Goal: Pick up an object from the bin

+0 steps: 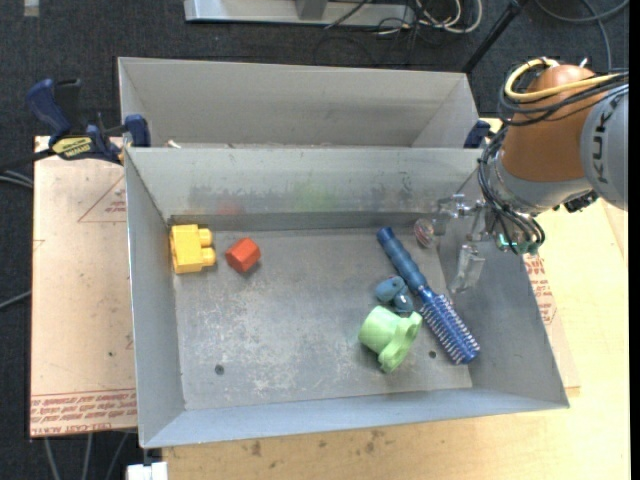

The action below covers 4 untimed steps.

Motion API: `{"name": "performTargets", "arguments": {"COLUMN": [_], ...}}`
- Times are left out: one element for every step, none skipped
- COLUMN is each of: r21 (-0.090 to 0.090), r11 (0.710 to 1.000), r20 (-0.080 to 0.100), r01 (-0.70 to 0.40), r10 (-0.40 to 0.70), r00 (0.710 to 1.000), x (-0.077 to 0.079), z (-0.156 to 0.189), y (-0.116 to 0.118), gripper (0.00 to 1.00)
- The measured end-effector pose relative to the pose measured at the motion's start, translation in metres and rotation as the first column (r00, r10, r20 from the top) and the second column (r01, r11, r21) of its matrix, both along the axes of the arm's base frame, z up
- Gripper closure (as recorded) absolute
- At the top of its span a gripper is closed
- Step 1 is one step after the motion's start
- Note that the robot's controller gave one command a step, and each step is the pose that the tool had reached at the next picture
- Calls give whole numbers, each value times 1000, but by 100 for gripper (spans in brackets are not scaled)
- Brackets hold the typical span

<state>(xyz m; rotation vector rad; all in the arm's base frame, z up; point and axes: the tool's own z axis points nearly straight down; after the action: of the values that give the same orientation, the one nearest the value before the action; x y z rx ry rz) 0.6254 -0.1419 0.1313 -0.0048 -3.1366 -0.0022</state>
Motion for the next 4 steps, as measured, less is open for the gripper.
{"name": "performTargets", "arguments": {"r21": [-10,-9,-1,-1], "r11": [941,764,763,762], "r20": [25,23,9,8], "r01": [-337,-646,-647,-647], "r10": [337,646,647,647], "r00": [941,763,763,762], "x": [-29,-88,-93,-93], "z": [-53,-55,-60,-60], "y": [44,92,90,90], "gripper": [0,0,100,0]}}
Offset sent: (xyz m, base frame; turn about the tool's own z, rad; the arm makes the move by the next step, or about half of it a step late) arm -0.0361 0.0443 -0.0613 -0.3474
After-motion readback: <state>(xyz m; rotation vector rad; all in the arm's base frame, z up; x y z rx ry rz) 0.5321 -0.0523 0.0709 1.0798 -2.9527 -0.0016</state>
